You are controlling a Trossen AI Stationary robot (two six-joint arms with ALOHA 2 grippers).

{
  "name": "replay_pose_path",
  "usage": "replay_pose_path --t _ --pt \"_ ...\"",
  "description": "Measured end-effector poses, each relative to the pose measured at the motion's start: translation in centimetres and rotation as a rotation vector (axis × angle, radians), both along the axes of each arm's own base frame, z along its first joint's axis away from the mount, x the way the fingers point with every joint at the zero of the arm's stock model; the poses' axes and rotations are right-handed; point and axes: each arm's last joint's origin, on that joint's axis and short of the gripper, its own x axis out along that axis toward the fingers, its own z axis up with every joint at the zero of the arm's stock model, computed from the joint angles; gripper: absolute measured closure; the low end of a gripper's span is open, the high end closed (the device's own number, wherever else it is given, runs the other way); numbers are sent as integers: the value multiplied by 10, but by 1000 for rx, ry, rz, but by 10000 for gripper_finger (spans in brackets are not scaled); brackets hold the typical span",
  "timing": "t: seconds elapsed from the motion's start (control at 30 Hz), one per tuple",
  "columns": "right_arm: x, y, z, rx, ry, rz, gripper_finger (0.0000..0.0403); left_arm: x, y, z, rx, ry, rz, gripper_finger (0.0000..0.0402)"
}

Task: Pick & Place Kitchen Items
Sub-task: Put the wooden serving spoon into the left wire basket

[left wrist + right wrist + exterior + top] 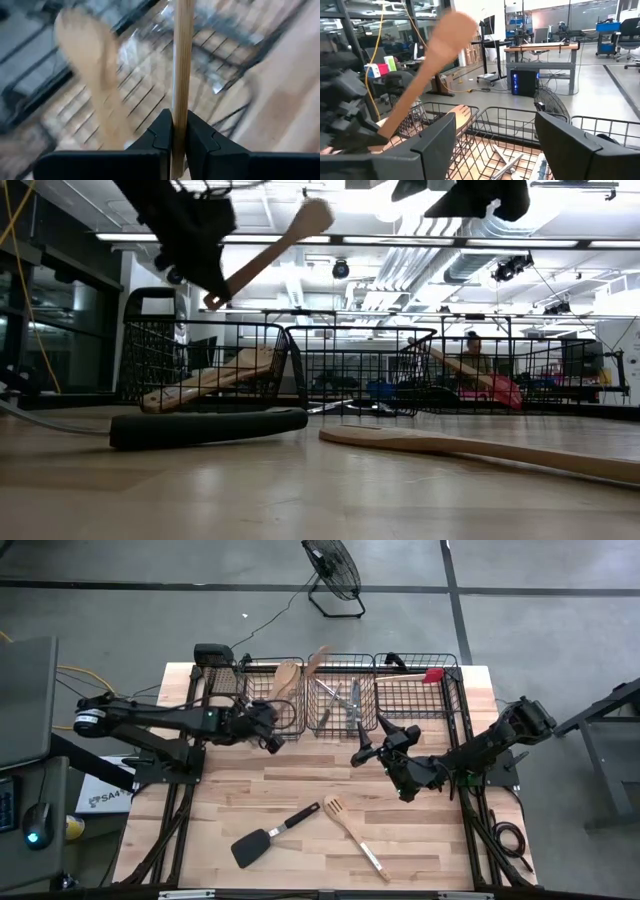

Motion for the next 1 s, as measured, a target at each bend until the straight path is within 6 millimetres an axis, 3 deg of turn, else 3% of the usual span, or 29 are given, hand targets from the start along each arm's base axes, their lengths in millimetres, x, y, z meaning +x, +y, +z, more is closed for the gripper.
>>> replay_pose_path --t 0.23,0.6,1.0 --pt "1 0 -3 1 3 9 141 -13 20 -14 -71 127 176 380" --pt "1 1 -5 -3 11 23 141 -25 42 -19 -255 180 231 380" --pt "1 1 -5 -3 12 23 141 -33 42 -44 -289 224 249 380"
